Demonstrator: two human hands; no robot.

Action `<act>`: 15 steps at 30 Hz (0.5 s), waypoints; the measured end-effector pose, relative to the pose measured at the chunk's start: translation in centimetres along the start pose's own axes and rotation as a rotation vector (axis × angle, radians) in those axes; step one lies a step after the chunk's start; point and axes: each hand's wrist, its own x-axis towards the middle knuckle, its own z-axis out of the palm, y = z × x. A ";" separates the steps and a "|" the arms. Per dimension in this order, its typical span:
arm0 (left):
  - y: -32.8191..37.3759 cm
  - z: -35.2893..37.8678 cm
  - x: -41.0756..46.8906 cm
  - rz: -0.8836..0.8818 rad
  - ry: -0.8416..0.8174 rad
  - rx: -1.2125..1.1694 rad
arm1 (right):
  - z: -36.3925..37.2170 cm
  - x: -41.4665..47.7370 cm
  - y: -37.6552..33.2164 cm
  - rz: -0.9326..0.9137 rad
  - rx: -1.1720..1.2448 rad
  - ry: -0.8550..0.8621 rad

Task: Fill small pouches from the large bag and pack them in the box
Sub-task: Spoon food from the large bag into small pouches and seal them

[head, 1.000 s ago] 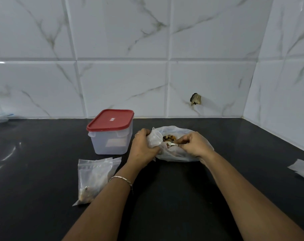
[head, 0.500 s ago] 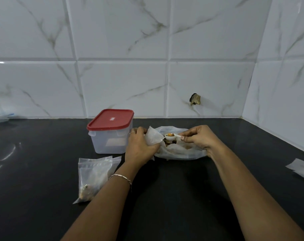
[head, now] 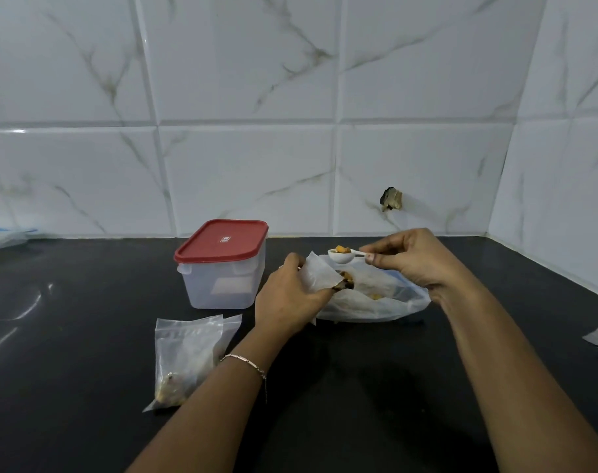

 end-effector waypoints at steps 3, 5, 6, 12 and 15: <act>-0.1 0.2 0.1 -0.017 -0.014 -0.046 | 1.2 0.1 0.1 -0.039 -0.118 -0.007; -0.1 0.4 0.3 -0.034 -0.031 -0.108 | 1.8 0.1 0.1 -0.064 -0.206 0.016; -0.1 0.5 0.3 -0.044 -0.044 -0.142 | 2.0 0.0 -0.1 -0.076 -0.252 0.037; 0.1 0.6 0.4 -0.090 -0.037 -0.281 | 3.8 -1.2 -1.4 -0.402 -0.712 0.228; -0.1 0.6 0.6 -0.098 -0.015 -0.318 | 4.2 -1.6 -1.6 -0.644 -0.869 0.282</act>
